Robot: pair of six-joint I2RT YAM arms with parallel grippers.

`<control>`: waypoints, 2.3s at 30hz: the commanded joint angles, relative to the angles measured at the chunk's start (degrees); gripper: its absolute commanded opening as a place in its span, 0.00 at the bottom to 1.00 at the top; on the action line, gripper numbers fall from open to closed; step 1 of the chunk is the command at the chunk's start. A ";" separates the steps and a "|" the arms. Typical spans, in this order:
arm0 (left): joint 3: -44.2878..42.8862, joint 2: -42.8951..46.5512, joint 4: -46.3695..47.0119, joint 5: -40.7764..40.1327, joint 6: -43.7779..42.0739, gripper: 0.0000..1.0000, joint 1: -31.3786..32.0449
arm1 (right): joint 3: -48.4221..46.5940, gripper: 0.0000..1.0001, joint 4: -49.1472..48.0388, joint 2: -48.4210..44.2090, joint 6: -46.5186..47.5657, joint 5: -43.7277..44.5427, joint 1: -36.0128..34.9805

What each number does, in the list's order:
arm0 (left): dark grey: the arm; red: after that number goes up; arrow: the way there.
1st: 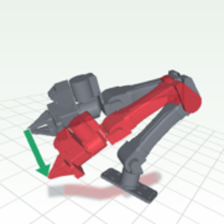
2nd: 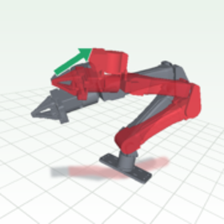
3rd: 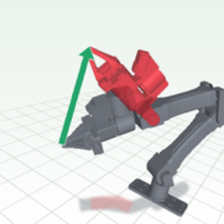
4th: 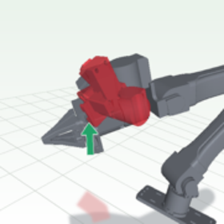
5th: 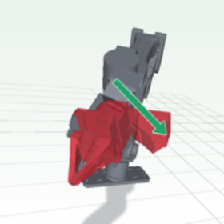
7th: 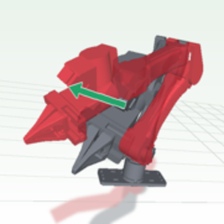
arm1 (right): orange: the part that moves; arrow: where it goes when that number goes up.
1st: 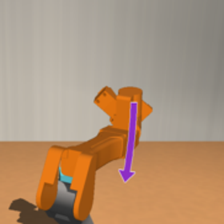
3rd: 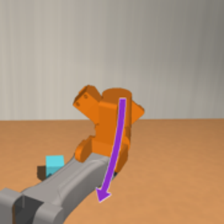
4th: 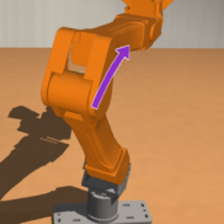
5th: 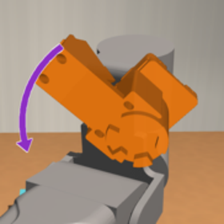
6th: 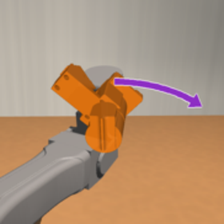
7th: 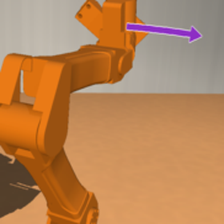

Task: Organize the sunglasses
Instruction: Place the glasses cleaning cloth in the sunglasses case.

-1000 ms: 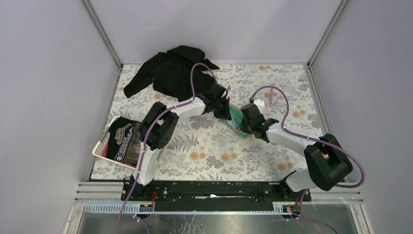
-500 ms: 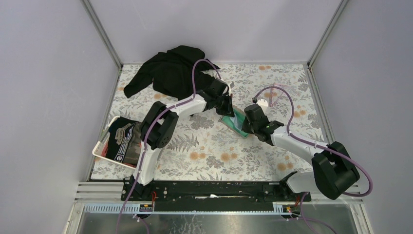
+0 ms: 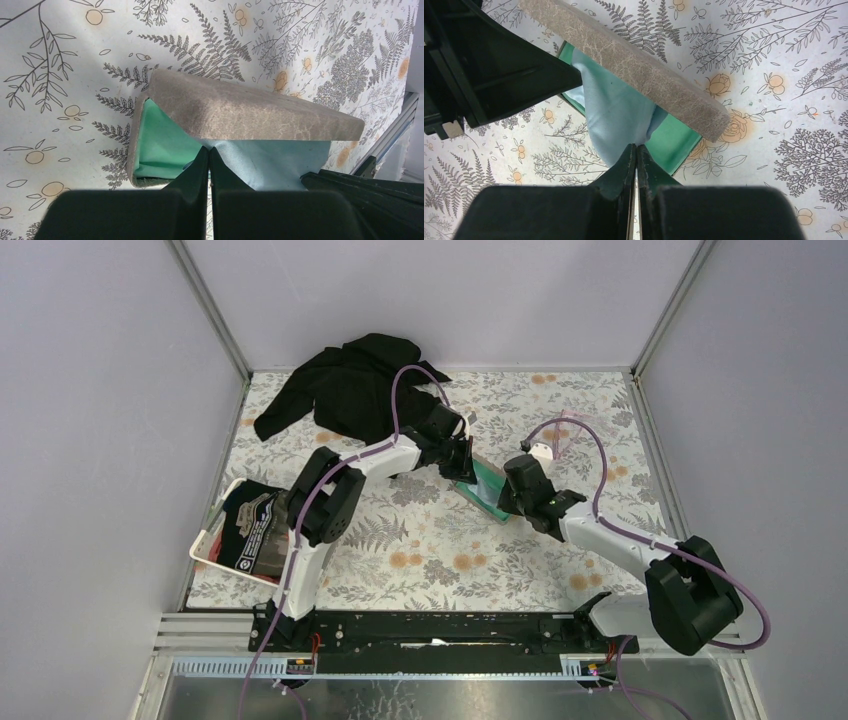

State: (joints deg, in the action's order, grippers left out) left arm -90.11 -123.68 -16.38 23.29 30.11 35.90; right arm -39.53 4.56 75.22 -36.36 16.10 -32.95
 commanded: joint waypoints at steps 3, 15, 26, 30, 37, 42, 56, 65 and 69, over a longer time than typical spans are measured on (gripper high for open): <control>-1.62 2.94 0.14 0.61 -0.85 0.00 -0.48 | -3.36 0.00 0.40 -2.27 0.72 3.16 0.34; -2.30 3.03 -0.59 1.02 -1.80 0.00 -0.63 | -3.69 0.00 1.16 -2.23 0.64 3.53 0.33; -0.77 1.81 3.16 1.68 -2.07 0.00 -1.29 | -1.70 0.00 -0.21 -3.04 1.12 5.01 0.33; -0.61 -0.85 3.49 2.77 -2.32 0.00 -2.09 | -0.50 0.00 -1.70 -0.96 0.95 4.47 0.34; -0.75 -3.38 3.35 4.14 -2.54 0.00 -2.25 | 0.93 0.00 -3.17 1.73 0.35 3.43 0.33; -0.49 -3.47 2.55 3.65 -2.94 0.00 -2.24 | 2.23 0.00 -3.92 2.45 -0.29 2.72 0.34; -5.21 -5.33 -5.46 2.35 -6.20 0.00 -2.76 | 3.30 0.00 -3.99 2.84 -0.61 0.89 0.30; -6.85 -7.03 -7.29 3.47 -6.78 0.00 -2.88 | 4.09 0.00 -4.01 3.54 -1.05 0.96 0.34; -6.97 -7.37 -7.55 3.40 -6.90 0.00 -2.85 | 4.61 0.00 -5.44 4.94 -1.27 -0.23 0.30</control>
State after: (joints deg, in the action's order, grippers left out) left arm -95.22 -129.69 -22.09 27.27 24.95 33.93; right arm -35.86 0.25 78.76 -36.88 16.53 -32.95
